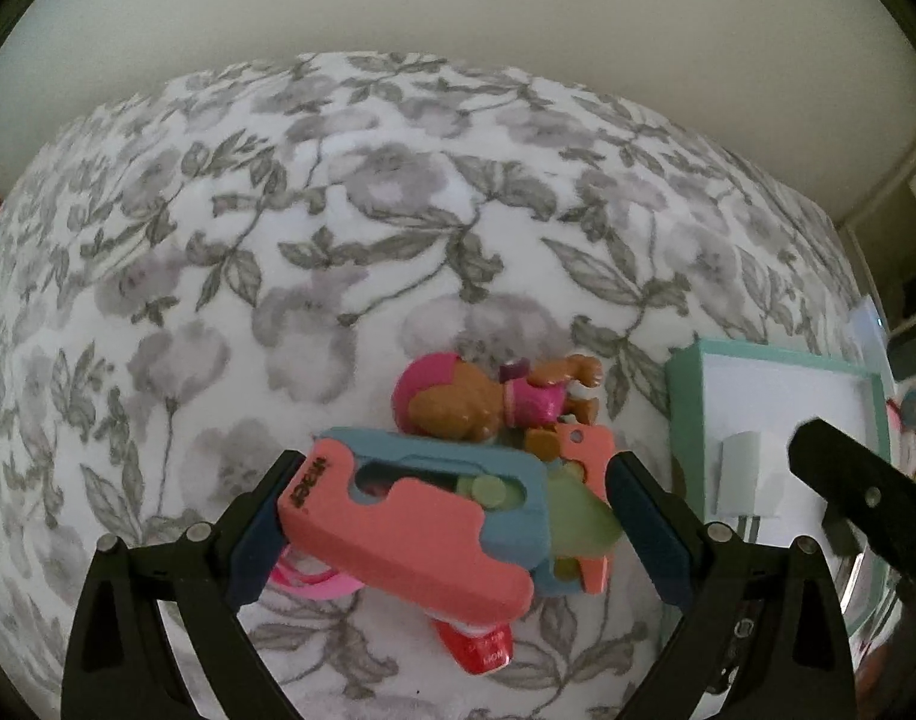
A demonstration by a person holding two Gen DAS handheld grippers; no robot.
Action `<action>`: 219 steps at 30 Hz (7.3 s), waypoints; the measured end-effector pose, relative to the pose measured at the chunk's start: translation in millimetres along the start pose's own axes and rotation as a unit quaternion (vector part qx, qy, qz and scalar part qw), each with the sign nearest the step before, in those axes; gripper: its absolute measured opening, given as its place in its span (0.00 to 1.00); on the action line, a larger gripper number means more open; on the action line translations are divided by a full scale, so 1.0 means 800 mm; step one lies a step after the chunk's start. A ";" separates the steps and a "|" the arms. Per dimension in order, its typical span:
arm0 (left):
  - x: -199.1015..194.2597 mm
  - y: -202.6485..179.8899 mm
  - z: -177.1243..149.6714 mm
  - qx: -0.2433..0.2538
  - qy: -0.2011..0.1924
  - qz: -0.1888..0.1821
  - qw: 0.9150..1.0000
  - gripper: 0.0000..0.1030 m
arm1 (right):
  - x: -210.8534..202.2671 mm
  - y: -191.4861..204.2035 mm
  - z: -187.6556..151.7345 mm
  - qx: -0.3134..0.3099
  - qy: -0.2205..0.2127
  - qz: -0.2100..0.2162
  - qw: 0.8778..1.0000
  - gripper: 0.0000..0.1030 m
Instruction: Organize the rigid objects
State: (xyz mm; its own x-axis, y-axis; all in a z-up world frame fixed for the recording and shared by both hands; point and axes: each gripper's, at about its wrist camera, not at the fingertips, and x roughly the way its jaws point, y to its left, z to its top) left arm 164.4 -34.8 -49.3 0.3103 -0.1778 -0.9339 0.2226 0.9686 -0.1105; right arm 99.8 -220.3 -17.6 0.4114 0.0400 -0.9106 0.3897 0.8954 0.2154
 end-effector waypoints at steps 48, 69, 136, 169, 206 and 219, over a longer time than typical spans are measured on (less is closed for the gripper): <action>-0.085 0.164 -0.007 -0.202 -0.051 0.026 0.978 0.74 | 0.027 0.132 -0.053 -0.137 0.036 0.068 0.988 1.00; -0.057 0.175 -0.016 -0.218 -0.022 0.011 0.976 0.74 | 0.061 0.183 -0.096 -0.262 0.068 0.010 0.963 0.71; -0.032 0.082 -0.020 -0.132 0.012 0.000 0.991 0.74 | 0.021 0.081 -0.065 -0.144 0.087 0.031 0.985 0.55; -0.025 0.081 -0.022 -0.139 0.020 -0.012 0.990 0.74 | 0.046 0.109 -0.100 -0.246 0.129 0.001 0.961 0.60; -0.106 0.022 -0.007 -0.084 -0.057 -0.049 0.994 0.74 | -0.069 0.075 -0.067 -0.197 0.012 -0.005 0.980 0.47; -0.123 -0.092 -0.021 -0.003 -0.068 -0.080 0.994 0.74 | -0.114 -0.042 -0.061 -0.080 -0.019 -0.060 0.995 0.47</action>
State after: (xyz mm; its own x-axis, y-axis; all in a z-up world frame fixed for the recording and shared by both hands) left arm 101.8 -85.4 45.1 0.3938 -0.3513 -0.8494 0.2737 0.9270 -0.2565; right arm 9.4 -232.1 40.9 0.4019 -0.0846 -0.9118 0.3021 0.9522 0.0448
